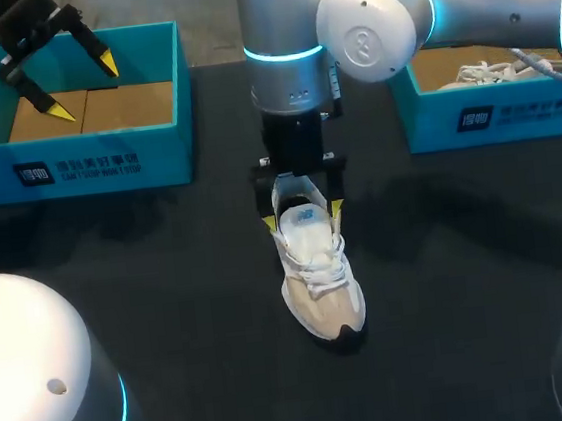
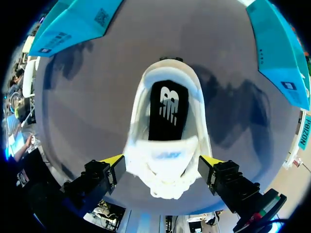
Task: Take the shoe out of the shoebox, open the shoe tongue, remove and reinsert the insole, then place the shoe into the shoebox
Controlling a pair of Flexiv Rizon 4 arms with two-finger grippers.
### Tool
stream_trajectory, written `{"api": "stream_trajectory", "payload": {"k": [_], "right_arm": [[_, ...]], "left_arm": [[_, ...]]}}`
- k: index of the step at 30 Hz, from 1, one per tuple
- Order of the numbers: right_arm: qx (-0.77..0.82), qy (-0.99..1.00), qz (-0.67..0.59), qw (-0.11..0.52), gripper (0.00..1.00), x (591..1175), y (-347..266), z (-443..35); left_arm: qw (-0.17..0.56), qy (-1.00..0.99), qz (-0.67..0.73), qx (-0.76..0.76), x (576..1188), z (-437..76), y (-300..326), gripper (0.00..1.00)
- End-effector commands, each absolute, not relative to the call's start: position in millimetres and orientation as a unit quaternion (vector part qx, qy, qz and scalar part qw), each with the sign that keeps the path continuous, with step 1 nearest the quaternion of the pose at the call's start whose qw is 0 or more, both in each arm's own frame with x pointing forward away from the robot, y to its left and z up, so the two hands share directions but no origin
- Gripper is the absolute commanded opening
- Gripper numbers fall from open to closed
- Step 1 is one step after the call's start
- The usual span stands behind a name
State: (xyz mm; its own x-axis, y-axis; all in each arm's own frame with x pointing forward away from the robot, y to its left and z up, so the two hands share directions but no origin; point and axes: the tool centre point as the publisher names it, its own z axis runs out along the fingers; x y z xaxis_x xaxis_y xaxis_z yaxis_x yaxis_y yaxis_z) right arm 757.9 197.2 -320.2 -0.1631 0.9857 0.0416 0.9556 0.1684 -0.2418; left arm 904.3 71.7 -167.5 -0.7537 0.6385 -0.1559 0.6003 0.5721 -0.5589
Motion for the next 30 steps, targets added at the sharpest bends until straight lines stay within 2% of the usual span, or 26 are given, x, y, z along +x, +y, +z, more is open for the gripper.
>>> {"api": "stream_trajectory", "payload": {"k": [1, 2, 3, 5, 7, 8, 10, 16, 22, 30], "right_arm": [[-0.649, -0.755, 0.060, 0.069, 1.00, 744.2, 193.1, -304.2], [-0.650, -0.755, 0.059, 0.067, 0.93, 742.4, 193.3, -303.1], [-0.651, -0.754, 0.057, 0.063, 0.81, 740.6, 192.6, -302.6], [-0.655, -0.752, 0.052, 0.054, 0.73, 737.5, 190.5, -303.3], [-0.659, -0.748, 0.049, 0.050, 0.47, 734.9, 188.6, -304.6], [-0.661, -0.748, 0.046, 0.048, 0.44, 733.9, 188.2, -305.1], [-0.662, -0.747, 0.045, 0.048, 0.44, 732.1, 187.2, -307.1], [-0.661, -0.748, 0.038, 0.045, 0.36, 734.8, 186.0, -315.6], [-0.649, -0.758, 0.033, 0.047, 0.40, 748.3, 184.5, -329.7], [-0.640, -0.766, 0.024, 0.055, 0.38, 761.2, 178.9, -342.1]], "left_arm": [[0.031, -0.886, 0.302, -0.350, 903.2, -167.6, 71.9, 1.00], [0.031, -0.886, 0.302, -0.350, 903.2, -167.6, 71.9, 1.00], [0.031, -0.886, 0.302, -0.350, 903.2, -167.6, 71.9, 1.00], [0.031, -0.886, 0.302, -0.350, 903.2, -167.6, 71.9, 1.00], [0.031, -0.886, 0.302, -0.350, 903.2, -167.6, 71.9, 1.00], [0.031, -0.886, 0.302, -0.350, 903.2, -167.6, 71.9, 1.00], [0.031, -0.886, 0.302, -0.350, 903.2, -167.6, 71.9, 1.00], [0.031, -0.886, 0.302, -0.350, 903.2, -167.6, 71.9, 1.00], [0.031, -0.886, 0.302, -0.350, 903.2, -167.6, 71.9, 1.00], [0.031, -0.886, 0.302, -0.350, 903.2, -167.6, 71.9, 1.00]]}}
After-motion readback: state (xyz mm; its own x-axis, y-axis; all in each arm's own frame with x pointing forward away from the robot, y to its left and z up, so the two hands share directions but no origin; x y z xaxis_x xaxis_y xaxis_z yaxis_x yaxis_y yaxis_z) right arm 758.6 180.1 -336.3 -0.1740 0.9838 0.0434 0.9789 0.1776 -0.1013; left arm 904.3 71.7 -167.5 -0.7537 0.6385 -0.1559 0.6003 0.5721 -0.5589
